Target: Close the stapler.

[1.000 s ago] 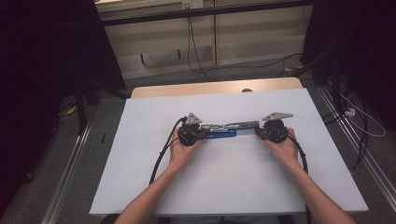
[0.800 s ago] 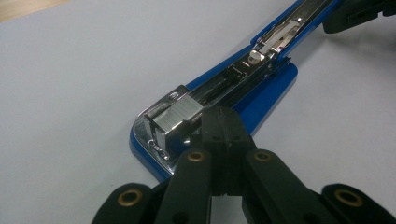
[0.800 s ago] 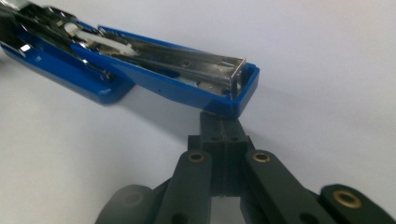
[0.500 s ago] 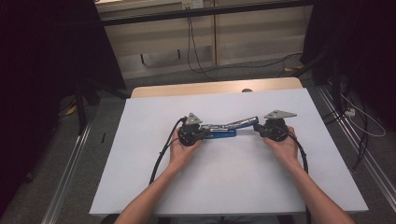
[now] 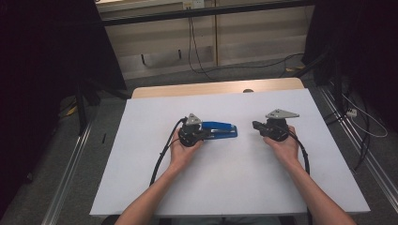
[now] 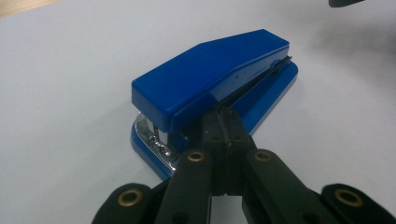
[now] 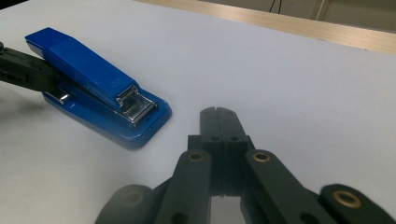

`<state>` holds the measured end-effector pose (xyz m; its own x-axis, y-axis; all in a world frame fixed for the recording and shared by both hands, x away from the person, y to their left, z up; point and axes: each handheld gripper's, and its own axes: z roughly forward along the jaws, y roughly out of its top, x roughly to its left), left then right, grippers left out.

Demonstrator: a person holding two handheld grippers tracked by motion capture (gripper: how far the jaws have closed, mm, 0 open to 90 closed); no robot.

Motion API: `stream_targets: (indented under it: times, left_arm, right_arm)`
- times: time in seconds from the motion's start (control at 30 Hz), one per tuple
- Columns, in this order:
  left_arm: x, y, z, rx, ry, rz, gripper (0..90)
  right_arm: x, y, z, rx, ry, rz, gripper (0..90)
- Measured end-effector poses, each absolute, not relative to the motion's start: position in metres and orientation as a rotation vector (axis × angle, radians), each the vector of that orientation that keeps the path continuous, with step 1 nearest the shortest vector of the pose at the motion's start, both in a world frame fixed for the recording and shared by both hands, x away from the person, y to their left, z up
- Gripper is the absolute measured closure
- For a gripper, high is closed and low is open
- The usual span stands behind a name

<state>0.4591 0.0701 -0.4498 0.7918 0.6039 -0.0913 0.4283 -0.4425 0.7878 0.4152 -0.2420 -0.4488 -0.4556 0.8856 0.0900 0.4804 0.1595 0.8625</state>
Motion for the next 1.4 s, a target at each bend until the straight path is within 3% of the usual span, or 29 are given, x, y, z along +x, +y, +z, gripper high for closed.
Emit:
stream_targets:
  times: [0.3, 0.57, 0.77, 1.03, 1.1, 1.23, 1.4]
  left_arm:
    - [0.457, 0.072, -0.447, 2.119, 0.77, 0.239, 90.0]
    - [0.45, 0.07, -0.446, 2.124, 0.752, 0.215, 83.9]
    - [0.448, 0.072, -0.443, 2.124, 0.732, 0.232, 79.2]
    - [0.445, 0.075, -0.441, 2.101, 0.749, 0.23, 67.3]
    - [0.444, 0.076, -0.439, 2.092, 0.748, 0.234, 65.1]
    - [0.44, 0.078, -0.434, 2.062, 0.734, 0.242, 54.2]
    - [0.44, 0.08, -0.431, 2.043, 0.73, 0.27, 39.7]
  right_arm:
    - [0.413, -0.241, -0.451, 1.304, 2.003, 1.243, 88.4]
    - [0.409, -0.241, -0.45, 1.3, 2.002, 1.273, 82.7]
    - [0.408, -0.244, -0.449, 1.31, 1.994, 1.294, 69.9]
    - [0.405, -0.244, -0.445, 1.31, 1.996, 1.314, 46.9]
    - [0.405, -0.243, -0.445, 1.316, 1.988, 1.302, 37.4]
    - [0.405, -0.238, -0.445, 1.313, 1.974, 1.275, 20.0]
    - [0.404, -0.236, -0.445, 1.318, 1.973, 1.272, 9.7]
